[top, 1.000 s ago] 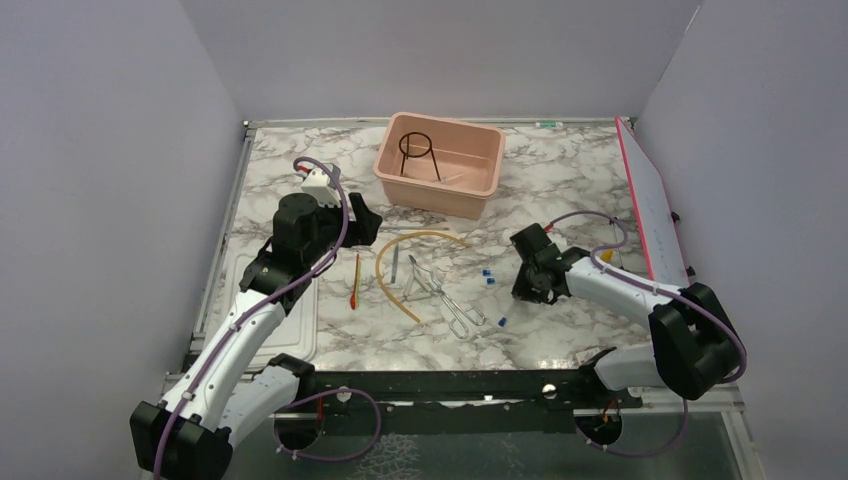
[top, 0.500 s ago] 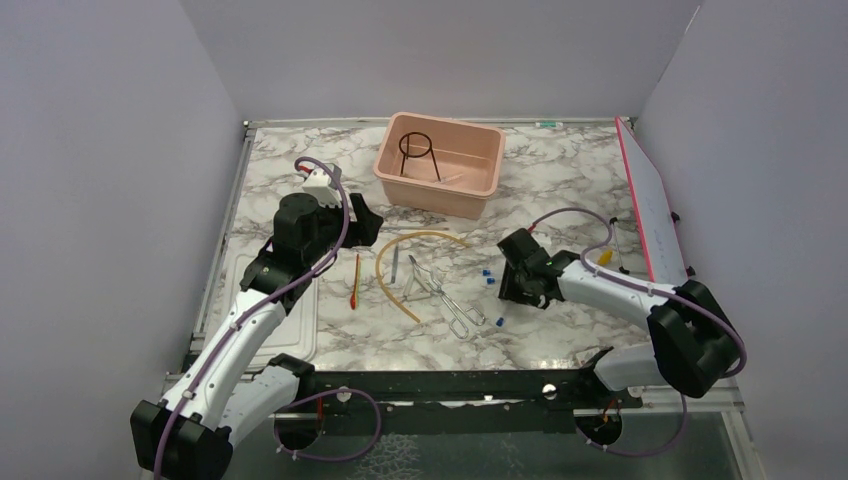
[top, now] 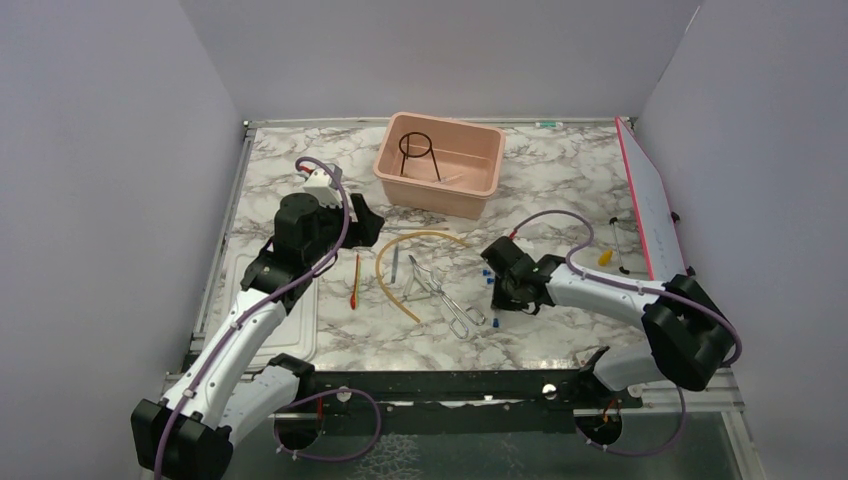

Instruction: Organize the chemistry lab equipment

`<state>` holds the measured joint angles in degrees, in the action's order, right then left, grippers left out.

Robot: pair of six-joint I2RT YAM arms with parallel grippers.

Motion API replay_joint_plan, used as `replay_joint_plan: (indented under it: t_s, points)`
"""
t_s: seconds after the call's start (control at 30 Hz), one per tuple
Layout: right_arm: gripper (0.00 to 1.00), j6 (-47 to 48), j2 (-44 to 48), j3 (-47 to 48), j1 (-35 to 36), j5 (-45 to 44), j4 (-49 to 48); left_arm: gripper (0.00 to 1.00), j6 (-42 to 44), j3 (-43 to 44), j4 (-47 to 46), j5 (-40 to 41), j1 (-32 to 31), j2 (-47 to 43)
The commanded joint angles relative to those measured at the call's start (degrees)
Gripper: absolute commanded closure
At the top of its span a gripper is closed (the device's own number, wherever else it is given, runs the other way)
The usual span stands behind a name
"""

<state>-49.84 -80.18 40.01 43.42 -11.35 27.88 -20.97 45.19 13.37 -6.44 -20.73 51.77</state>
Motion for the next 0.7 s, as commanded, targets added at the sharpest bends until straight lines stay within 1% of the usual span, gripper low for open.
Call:
replay_joint_plan:
  t_s: [0.0,0.1,0.2,0.33,0.43,0.57,0.67]
  points:
    - [0.90,7.4,0.2,1.9,2.0,-0.1,-0.4,0.21,-1.2,-1.0,-1.9,-3.2,0.3,0.6]
    - [0.92,14.7,3.4,2.9,2.1,2.8,-4.5,0.22,-2.6,-1.6,-2.8,-5.9,0.3,0.7]
    - [0.92,24.3,6.5,3.1,2.1,10.2,-12.4,0.21,-5.8,-2.5,-4.2,-10.6,0.3,0.7]
    - [0.91,32.9,9.1,4.1,2.1,25.1,-20.7,0.21,-12.7,-4.0,-10.1,-26.3,0.2,3.3]
    - [0.91,37.1,8.8,6.0,2.1,33.8,-24.2,0.20,-18.5,-3.6,-11.8,-33.6,0.0,7.0]
    - [0.92,41.8,8.4,7.5,2.1,41.1,-27.3,0.18,-22.4,-4.2,-13.8,-36.8,-0.6,8.6]
    - [0.92,44.3,8.2,8.3,2.1,45.0,-29.9,0.18,-22.9,-4.9,-14.8,-39.3,-1.5,9.9]
